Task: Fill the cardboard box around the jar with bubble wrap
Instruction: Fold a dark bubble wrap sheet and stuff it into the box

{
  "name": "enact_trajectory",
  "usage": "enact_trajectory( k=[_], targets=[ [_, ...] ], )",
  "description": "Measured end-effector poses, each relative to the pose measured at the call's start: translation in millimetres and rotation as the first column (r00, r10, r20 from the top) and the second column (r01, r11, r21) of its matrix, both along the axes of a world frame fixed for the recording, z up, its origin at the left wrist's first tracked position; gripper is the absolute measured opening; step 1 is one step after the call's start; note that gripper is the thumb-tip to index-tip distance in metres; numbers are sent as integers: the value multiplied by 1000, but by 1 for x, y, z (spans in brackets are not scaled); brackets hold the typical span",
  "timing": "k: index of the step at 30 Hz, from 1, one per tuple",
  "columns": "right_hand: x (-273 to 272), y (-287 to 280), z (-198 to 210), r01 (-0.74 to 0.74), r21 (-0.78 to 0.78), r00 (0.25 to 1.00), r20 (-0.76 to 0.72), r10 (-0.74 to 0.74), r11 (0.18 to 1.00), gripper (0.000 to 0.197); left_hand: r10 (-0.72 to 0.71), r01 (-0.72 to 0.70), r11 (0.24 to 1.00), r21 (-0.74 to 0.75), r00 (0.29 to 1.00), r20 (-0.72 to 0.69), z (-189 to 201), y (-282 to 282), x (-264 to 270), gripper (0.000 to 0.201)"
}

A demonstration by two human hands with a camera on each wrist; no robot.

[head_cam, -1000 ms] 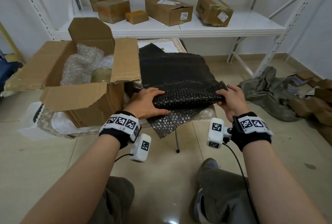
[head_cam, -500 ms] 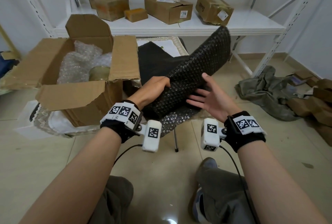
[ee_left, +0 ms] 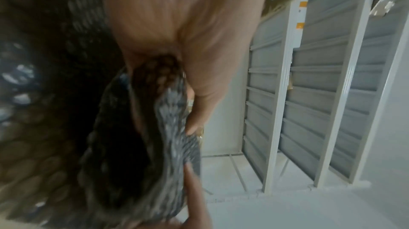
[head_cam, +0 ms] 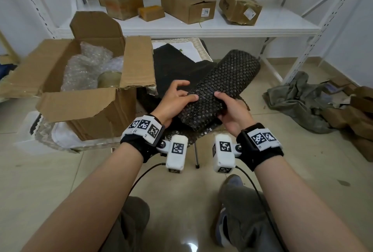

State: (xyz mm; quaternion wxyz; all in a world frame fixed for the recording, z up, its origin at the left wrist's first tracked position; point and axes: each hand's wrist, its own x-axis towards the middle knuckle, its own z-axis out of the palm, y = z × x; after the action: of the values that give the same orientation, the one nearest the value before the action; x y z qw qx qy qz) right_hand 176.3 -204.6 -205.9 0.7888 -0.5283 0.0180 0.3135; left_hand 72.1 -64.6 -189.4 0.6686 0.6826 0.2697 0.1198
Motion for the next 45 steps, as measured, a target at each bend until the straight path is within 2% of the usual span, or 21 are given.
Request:
enact_trajectory(
  k=[3, 5, 8, 10, 12, 14, 15, 17, 18, 20, 22, 24, 25, 27, 30, 32, 35, 37, 41, 43, 45],
  targets=[
    [7, -1, -4, 106, 10, 994, -36, -105, 994, 47, 5, -9, 999, -53, 996, -92, 1, 6, -3, 62],
    [9, -1, -5, 144, 7, 987, -70, -143, 990, 50, 60, -68, 996, -50, 989, -137, 0, 6, -5, 70],
    [9, -1, -6, 152, 18, 982, -112, -149, 988, 56, 176, -173, 984, 36, 976, -131, -2, 4, -6, 104],
    [10, -3, -4, 147, 67, 980, -149, -135, 987, 56, 225, -233, 970, -66, 969, -105, 0, 6, -6, 116],
    [11, -5, -1, 122, 119, 982, -157, -103, 985, 56, 245, -249, 911, -328, 968, -54, 4, 7, -9, 116],
    [12, -7, 0, 91, 141, 986, -150, -70, 986, 54, 316, -238, 799, -552, 947, 50, 8, 7, -10, 101],
    [12, -7, 1, 78, 147, 987, -147, -56, 986, 52, 364, -236, 758, -608, 927, 95, 11, 6, -11, 82],
    [13, -8, -1, 73, 168, 987, -154, -47, 983, 52, 403, -240, 751, -615, 904, 140, 15, 2, -11, 28],
    [14, -7, -2, 76, 172, 986, -158, -48, 982, 53, 380, -224, 781, -583, 911, 160, 16, -1, -11, 21],
    [13, -7, -2, 81, 177, 987, -153, -54, 981, 59, 361, -239, 824, -513, 920, 151, 16, -7, -14, 34],
    [12, -7, -1, 89, 120, 987, -145, -72, 989, 61, 391, -278, 845, -457, 904, 172, 14, -7, -13, 27],
    [12, -6, -1, 109, 40, 985, -141, -103, 993, 62, 376, -270, 871, -411, 904, 202, 7, -2, -10, 50],
    [13, -6, -1, 126, 14, 982, -144, -123, 992, 63, 380, -275, 869, -412, 903, 200, 6, -2, -10, 49],
    [13, -4, -2, 163, -21, 977, -138, -165, 986, 62, 419, -337, 871, -357, 889, 184, 3, 0, -8, 35],
    [13, -2, -3, 237, -69, 967, -79, -242, 969, 59, 450, -428, 891, -148, 875, 179, -1, 1, -8, 18],
    [14, 0, -4, 260, -111, 965, -15, -263, 959, 56, 332, -325, 943, -71, 926, 179, 4, -1, -11, 17],
    [14, 2, -3, 244, -165, 970, 37, -241, 956, 54, -10, 14, 999, -33, 994, 106, 9, -6, -13, 28],
    [12, 3, -1, 213, -195, 977, 48, -208, 957, 57, -169, 170, 985, -14, 984, 51, 9, -11, -15, 32],
    [6, 5, 2, 190, -236, 978, 135, -161, 953, 55, -348, 350, 934, 73, 937, -38, 9, -19, -15, 44],
    [3, 5, 2, 186, -239, 971, 195, -140, 953, 54, -428, 461, 832, 310, 887, -171, 7, -21, -13, 66],
    [3, 5, 2, 171, -226, 969, 212, -123, 959, 54, -419, 484, 662, 573, 872, -252, 0, -24, -11, 83]
  ],
)
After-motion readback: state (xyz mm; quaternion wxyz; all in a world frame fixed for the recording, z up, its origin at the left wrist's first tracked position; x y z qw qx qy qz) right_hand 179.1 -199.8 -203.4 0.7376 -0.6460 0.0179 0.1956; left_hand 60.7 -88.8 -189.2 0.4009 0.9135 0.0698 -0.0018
